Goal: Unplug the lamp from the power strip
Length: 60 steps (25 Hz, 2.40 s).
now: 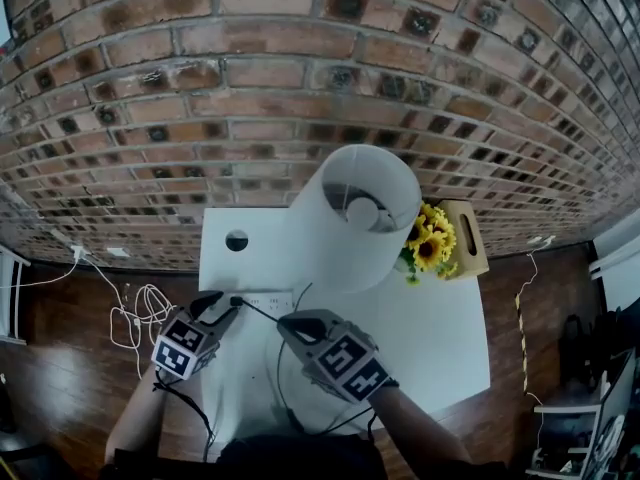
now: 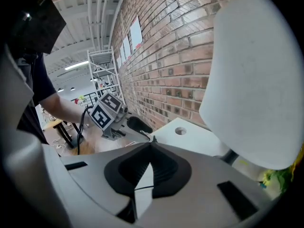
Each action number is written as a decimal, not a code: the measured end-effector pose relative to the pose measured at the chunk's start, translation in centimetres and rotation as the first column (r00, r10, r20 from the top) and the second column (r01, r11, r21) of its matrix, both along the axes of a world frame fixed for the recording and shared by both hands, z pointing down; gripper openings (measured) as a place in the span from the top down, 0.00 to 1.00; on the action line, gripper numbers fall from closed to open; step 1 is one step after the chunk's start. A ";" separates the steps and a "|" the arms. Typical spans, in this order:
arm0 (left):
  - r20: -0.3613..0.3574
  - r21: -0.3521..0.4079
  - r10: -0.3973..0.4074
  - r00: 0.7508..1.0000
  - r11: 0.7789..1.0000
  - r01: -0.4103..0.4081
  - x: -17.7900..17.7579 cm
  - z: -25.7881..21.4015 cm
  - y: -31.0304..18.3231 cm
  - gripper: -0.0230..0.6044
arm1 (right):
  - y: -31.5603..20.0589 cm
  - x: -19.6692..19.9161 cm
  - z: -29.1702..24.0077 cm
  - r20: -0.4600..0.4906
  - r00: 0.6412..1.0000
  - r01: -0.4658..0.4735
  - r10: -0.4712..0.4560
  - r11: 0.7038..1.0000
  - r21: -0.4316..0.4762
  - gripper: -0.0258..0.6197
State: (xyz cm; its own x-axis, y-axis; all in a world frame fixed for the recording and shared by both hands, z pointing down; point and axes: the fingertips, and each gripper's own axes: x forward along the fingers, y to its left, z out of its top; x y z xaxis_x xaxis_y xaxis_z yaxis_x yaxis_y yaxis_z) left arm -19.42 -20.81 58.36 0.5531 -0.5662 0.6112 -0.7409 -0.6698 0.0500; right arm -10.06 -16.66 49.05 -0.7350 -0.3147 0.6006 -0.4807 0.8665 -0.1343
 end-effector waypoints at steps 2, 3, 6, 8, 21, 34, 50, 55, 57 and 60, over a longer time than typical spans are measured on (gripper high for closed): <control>0.017 -0.003 0.018 1.000 1.000 -0.018 0.7 -0.1 -0.2 0.68 | -0.7 0.4 1.0 -0.037 0.999 0.004 -0.003 1.000 0.007 0.96; 0.024 -0.003 0.027 0.999 1.000 -0.027 1.1 -0.2 -0.4 0.68 | -1.0 0.5 1.5 -0.052 0.999 0.006 -0.006 1.000 0.008 0.96; 0.039 -0.014 0.043 0.998 0.999 -0.042 1.6 0.3 -0.7 0.68 | -1.7 0.6 3.1 -0.085 0.996 0.013 -0.013 1.000 -0.005 0.96; 0.046 -0.021 0.049 0.998 0.999 -0.048 1.7 0.7 -0.8 0.68 | -2.1 0.5 4.5 -0.114 0.993 0.022 -0.024 1.000 -0.015 0.96; 0.070 -0.038 0.075 0.995 0.997 -0.073 2.0 2.2 -1.3 0.72 | -4.1 -0.9 10.9 -0.210 0.975 0.054 -0.069 0.996 -0.077 0.96; 0.071 -0.053 0.117 0.991 0.992 -0.113 2.5 2.7 -1.2 0.79 | -3.8 -2.4 12.8 -0.240 0.966 0.071 -0.095 0.992 -0.103 0.95; 0.052 -0.054 0.104 0.993 0.993 -0.101 2.4 2.7 -1.3 0.79 | -4.2 -3.7 13.2 -0.279 0.955 0.083 -0.101 0.994 -0.078 0.95; 0.041 -0.055 0.082 0.996 0.995 -0.080 2.2 2.6 -1.4 0.79 | -4.2 -3.8 13.3 -0.299 0.951 0.068 -0.081 0.996 -0.053 0.95; 0.024 -0.065 0.059 0.998 0.996 -0.057 2.1 2.6 -1.4 0.79 | -4.2 -3.8 13.3 -0.285 0.956 0.053 -0.073 0.996 -0.077 0.95; 0.004 -0.081 0.028 1.000 0.996 -0.027 2.0 2.5 -1.5 0.79 | -4.2 -3.8 13.2 -0.271 0.960 0.047 -0.073 0.994 -0.099 0.95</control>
State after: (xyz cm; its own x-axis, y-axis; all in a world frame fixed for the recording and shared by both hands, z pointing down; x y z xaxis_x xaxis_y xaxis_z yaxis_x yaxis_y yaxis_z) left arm -17.41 -22.30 60.90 0.5645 -0.4991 0.6575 -0.7226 -0.6838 0.1014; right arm -13.84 -20.89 62.24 -0.5543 -0.2100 0.8054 -0.4576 0.8851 -0.0842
